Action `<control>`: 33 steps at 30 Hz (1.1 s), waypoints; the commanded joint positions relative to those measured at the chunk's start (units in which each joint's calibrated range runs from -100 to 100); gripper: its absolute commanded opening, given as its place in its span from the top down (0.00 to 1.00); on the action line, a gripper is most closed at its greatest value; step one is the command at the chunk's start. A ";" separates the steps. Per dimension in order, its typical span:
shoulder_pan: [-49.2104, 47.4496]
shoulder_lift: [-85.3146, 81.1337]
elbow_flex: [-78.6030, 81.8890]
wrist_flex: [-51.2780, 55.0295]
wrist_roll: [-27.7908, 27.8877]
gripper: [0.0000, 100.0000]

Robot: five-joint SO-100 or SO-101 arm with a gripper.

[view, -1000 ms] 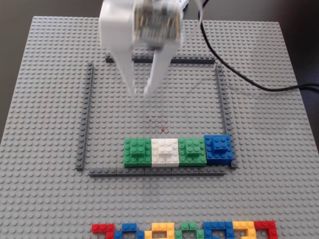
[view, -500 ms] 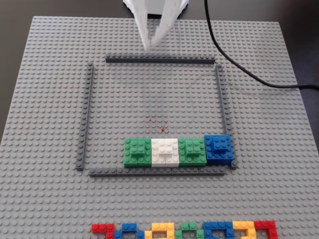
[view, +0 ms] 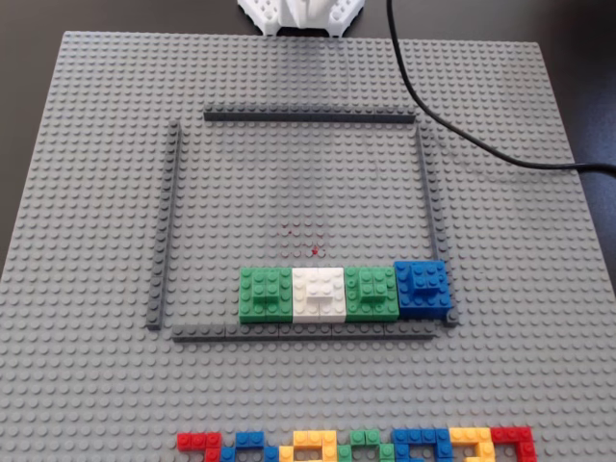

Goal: Grab the cube and place it into the grid

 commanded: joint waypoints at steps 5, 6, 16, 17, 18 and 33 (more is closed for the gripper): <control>0.39 -11.79 7.55 -0.91 -0.54 1.00; 0.39 -11.79 7.91 -1.01 -0.93 1.00; 0.17 -11.79 20.69 -2.57 -1.71 1.00; 0.17 -11.79 22.32 -3.06 -1.47 1.00; 0.09 -11.79 24.04 -3.45 -1.22 1.00; -0.79 -11.79 29.30 7.44 0.34 1.00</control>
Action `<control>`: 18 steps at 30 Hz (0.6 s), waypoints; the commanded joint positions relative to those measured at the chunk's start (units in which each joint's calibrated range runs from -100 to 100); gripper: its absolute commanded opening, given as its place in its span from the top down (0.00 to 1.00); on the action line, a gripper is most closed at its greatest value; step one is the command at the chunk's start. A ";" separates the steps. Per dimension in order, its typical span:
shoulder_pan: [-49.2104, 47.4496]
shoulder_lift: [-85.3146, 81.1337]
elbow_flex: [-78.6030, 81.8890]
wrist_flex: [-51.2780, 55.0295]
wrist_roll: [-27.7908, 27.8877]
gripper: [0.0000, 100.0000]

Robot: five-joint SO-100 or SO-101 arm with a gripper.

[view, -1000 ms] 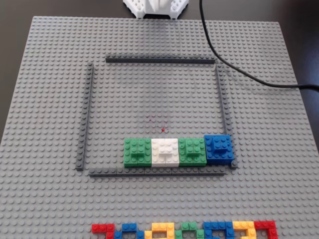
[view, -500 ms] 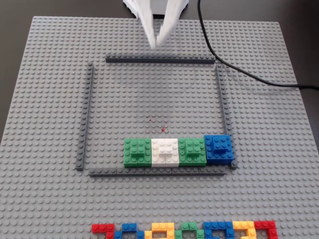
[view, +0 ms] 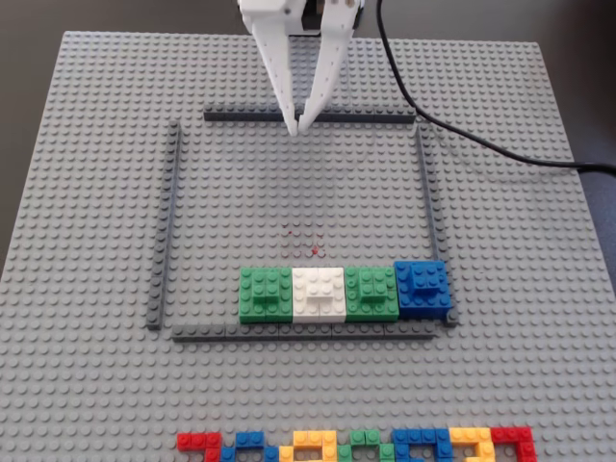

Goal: Grab the cube and place it into the grid

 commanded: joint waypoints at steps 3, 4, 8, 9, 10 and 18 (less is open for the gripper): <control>-0.43 -2.04 0.53 6.71 0.54 1.00; -0.43 -2.04 0.53 7.30 0.24 1.00; -0.13 -2.04 0.53 8.47 -0.15 1.00; -0.13 -2.04 0.53 8.62 -0.15 1.00; -0.13 -2.04 0.53 8.62 -0.24 1.00; -0.13 -2.04 0.53 8.47 -0.34 1.00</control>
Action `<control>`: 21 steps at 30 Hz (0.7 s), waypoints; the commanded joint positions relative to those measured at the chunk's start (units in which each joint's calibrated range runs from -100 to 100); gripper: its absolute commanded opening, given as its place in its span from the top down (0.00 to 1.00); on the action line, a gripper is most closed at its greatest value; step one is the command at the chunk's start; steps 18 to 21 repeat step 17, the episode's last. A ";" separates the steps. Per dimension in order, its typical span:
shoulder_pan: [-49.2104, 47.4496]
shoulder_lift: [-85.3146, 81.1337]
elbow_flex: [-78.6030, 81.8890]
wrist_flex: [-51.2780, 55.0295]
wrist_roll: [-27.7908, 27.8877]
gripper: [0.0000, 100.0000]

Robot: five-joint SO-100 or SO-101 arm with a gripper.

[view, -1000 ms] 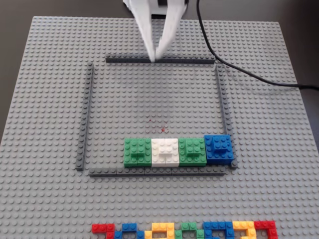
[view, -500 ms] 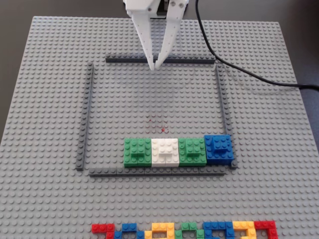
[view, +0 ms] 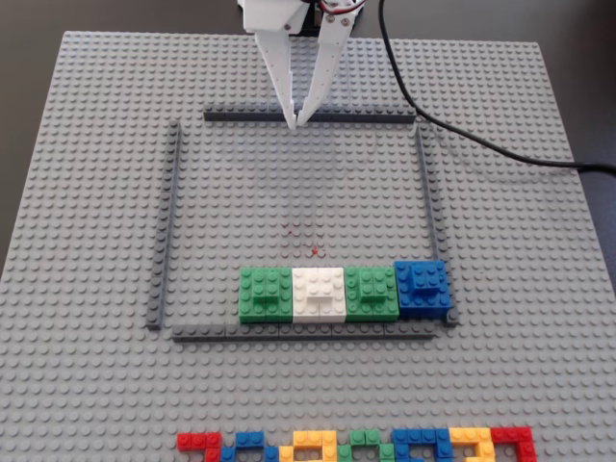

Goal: Grab the cube and place it into the grid

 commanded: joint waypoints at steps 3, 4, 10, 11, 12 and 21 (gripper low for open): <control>-0.06 -2.04 0.53 0.27 -0.24 1.00; -0.06 -2.04 0.53 0.27 -0.20 1.00; -0.06 -2.04 0.53 1.14 0.54 1.00; -0.06 -2.04 0.53 1.29 0.59 1.00; -0.06 -2.04 0.53 1.39 0.68 1.00; -0.06 -2.04 0.53 1.68 1.07 1.00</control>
